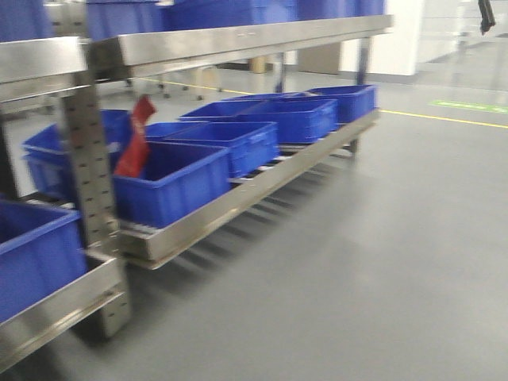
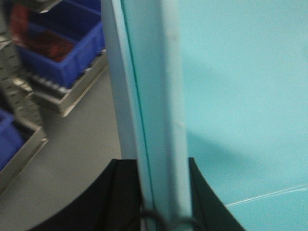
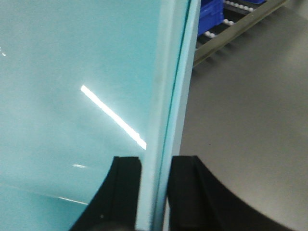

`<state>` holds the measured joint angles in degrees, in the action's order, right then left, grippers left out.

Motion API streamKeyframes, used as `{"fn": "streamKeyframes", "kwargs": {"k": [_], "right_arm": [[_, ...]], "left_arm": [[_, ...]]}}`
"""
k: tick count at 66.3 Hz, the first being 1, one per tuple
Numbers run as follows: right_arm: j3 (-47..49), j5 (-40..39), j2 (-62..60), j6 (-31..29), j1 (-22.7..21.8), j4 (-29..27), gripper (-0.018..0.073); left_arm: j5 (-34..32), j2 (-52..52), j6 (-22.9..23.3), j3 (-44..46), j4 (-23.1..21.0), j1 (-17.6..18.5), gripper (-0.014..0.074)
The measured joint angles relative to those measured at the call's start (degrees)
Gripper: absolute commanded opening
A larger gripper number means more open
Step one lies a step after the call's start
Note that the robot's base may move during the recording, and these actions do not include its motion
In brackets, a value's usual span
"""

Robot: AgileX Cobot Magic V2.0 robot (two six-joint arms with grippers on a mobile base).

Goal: Move two blue bins to right shelf middle
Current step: 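Drive the base across the room carrying the teal bin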

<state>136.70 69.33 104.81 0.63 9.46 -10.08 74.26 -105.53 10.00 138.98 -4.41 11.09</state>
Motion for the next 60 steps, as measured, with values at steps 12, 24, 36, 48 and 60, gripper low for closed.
{"fn": "streamKeyframes", "kwargs": {"k": [12, 24, 36, 48, 60], "right_arm": [[0.00, 0.00, 0.00, 0.00, 0.00, 0.00, -0.0154], [0.00, 0.00, 0.00, 0.00, 0.00, 0.00, -0.0154], [0.00, 0.00, 0.00, 0.00, 0.00, 0.00, -0.0154], [0.00, 0.00, 0.00, 0.00, 0.00, 0.00, -0.0154], [0.00, 0.00, 0.00, 0.00, 0.00, 0.13, -0.0154]], "left_arm": [[0.00, 0.00, 0.00, 0.00, 0.00, 0.00, -0.0111], [0.00, 0.00, 0.00, 0.00, 0.00, 0.00, -0.0111], [0.00, 0.00, 0.00, 0.00, 0.00, 0.00, -0.0111], [0.00, 0.00, 0.00, 0.00, 0.00, 0.00, -0.0111], [0.00, 0.00, 0.00, 0.00, 0.00, 0.00, -0.0111]]}}
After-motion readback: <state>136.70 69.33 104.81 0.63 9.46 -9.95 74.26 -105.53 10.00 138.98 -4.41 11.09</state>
